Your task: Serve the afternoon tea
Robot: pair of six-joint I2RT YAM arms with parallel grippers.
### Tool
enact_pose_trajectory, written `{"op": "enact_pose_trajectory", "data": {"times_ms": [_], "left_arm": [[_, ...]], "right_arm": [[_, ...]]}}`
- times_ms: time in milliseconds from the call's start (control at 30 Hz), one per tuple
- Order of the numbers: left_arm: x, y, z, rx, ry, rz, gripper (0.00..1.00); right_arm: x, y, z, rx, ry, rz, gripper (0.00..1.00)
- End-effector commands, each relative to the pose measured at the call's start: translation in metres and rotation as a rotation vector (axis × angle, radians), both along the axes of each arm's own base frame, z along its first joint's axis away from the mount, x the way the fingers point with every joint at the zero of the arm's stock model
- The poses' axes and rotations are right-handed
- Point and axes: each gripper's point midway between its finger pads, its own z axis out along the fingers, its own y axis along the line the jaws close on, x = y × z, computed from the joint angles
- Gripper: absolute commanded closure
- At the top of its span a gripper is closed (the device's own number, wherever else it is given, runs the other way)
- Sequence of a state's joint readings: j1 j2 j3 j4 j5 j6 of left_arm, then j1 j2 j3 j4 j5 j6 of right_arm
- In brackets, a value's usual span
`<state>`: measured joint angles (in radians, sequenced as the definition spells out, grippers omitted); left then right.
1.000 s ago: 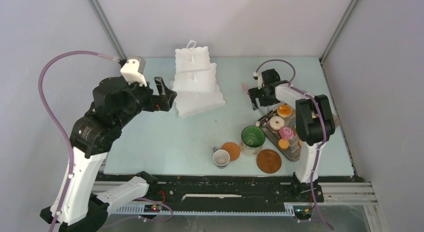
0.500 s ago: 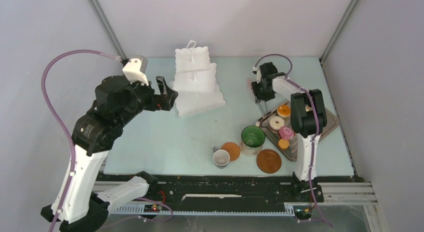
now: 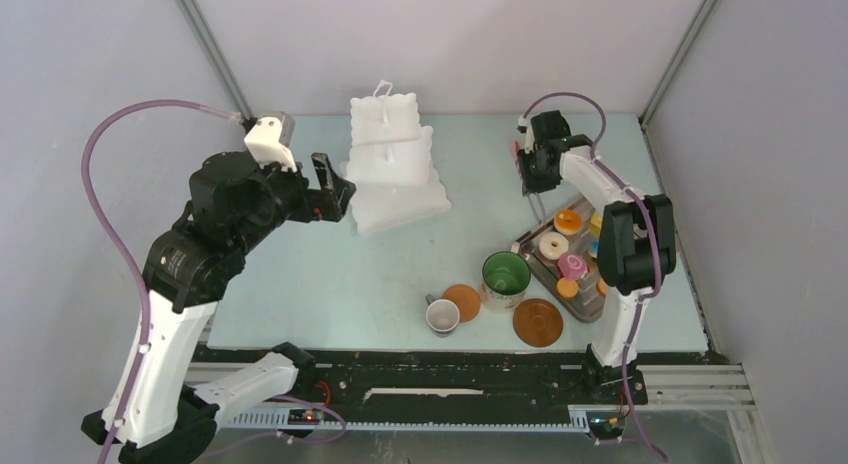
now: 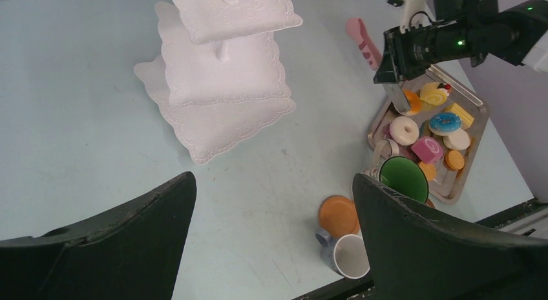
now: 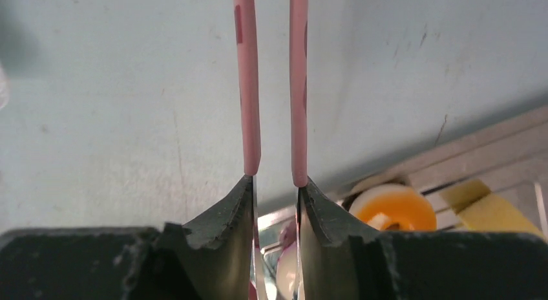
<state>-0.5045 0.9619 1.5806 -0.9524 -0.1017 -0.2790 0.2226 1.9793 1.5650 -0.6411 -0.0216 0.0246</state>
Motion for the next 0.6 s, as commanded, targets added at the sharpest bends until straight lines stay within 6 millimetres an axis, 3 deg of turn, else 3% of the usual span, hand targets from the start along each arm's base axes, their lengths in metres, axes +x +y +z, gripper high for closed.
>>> {"op": "enact_pose_trajectory", "data": {"times_ms": [0,333,567], "left_arm": [[-0.002,0.0,0.014,-0.012,-0.059,-0.012,0.02],[-0.005,0.005,0.01,0.001,-0.081,-0.006,0.02],[-0.008,0.008,0.01,0.002,-0.098,-0.006,0.02]], "right_arm": [[-0.029,-0.009,0.039,0.049,0.023,-0.054,0.72],[-0.11,-0.055,0.064,0.19,0.159,-0.206,0.59],[-0.14,-0.075,0.066,0.155,0.224,-0.267,0.53]]}}
